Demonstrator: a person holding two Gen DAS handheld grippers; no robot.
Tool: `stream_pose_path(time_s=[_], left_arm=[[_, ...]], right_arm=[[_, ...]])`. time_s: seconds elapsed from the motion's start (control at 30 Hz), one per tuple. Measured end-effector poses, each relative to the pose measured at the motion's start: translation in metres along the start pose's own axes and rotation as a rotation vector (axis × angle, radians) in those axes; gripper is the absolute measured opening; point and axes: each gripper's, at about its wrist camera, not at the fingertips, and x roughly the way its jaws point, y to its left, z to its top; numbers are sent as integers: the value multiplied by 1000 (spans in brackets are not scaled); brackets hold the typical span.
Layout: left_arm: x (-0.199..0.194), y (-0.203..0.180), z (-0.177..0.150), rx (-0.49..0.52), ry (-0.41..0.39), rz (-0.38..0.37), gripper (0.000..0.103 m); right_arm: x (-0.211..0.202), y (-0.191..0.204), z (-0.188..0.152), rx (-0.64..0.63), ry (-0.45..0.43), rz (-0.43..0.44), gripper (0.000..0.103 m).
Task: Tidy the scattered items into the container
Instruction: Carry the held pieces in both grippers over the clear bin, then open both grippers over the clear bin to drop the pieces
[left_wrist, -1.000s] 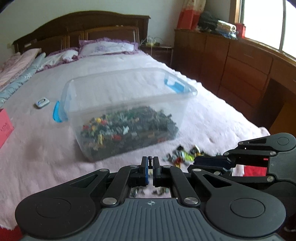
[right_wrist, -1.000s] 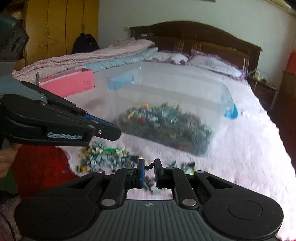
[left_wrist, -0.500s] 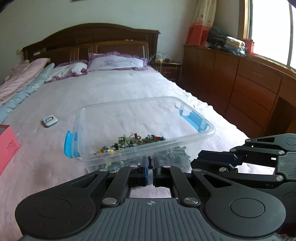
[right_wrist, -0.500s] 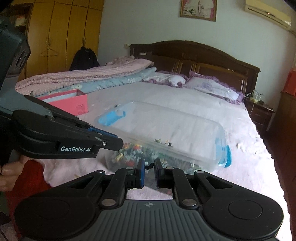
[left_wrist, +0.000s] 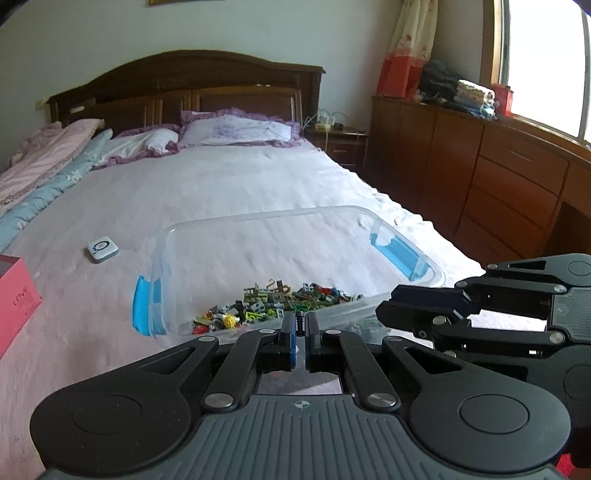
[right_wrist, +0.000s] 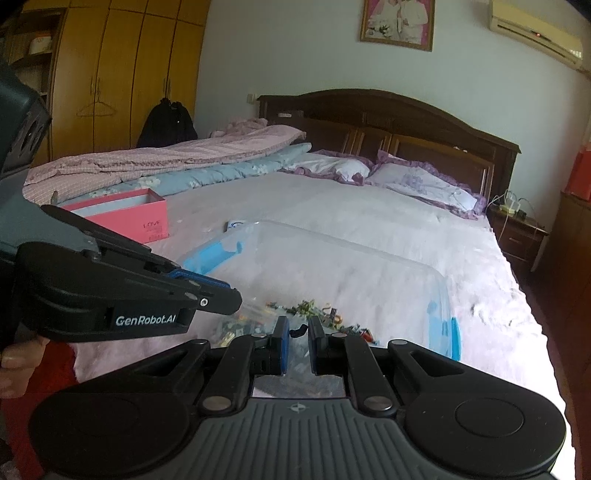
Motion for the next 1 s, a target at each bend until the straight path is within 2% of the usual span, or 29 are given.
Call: stream_pose_path(time_s=[0.47, 1.0], left_arm=[[26, 9, 23, 18, -22, 12, 6], [73, 30, 33, -29, 56, 62, 6]], right_arm=[[49, -18, 24, 20, -2, -24, 12], [110, -41, 32, 103, 86, -22, 12]])
